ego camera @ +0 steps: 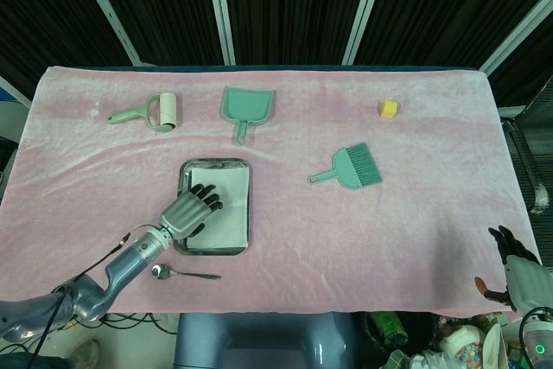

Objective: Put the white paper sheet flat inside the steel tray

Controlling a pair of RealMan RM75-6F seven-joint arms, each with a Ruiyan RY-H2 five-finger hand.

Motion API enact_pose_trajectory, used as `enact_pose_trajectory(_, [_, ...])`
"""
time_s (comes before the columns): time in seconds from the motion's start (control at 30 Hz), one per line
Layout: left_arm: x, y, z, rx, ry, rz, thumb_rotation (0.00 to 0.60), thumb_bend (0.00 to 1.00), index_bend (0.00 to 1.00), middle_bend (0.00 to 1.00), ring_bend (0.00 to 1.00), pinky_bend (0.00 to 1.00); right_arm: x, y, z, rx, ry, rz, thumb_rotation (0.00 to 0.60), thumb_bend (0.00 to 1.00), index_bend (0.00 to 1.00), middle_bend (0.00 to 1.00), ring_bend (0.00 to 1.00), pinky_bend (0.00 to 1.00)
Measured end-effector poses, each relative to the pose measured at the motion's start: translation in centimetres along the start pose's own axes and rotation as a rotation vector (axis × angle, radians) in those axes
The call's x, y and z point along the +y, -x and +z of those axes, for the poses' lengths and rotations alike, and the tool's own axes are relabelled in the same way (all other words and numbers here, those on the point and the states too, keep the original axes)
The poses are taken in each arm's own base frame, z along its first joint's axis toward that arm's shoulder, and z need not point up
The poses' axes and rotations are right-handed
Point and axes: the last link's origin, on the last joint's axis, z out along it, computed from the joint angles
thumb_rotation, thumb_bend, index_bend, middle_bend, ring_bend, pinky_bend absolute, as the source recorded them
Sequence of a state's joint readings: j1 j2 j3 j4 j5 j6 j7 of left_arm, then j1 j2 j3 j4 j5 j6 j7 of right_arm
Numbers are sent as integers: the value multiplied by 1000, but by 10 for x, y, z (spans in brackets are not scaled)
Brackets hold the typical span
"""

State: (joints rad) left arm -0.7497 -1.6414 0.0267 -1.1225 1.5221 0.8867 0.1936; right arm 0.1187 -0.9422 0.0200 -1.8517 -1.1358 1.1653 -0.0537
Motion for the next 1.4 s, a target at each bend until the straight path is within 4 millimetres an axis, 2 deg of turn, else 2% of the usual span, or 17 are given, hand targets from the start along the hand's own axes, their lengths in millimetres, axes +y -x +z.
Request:
enact_pose_trajectory(0.8, [-3,-4,3,19,-17,7,600,307,268,231,91,174,0,0,0,-2,4,1,600,250,0,7,100,152])
enact_pose_trajectory(1.07, [-2,-5,0,29,-7,16,600,295,261,226,89,137,0,1,0,-6,5,0,600,251,0,7,100,152])
enact_pose_trajectory(1.4, [-5,-22,-4,98,-28,8,600,295,268,208,86,118,1,0,0,-7,7,3,600,250,0,8,100,151])
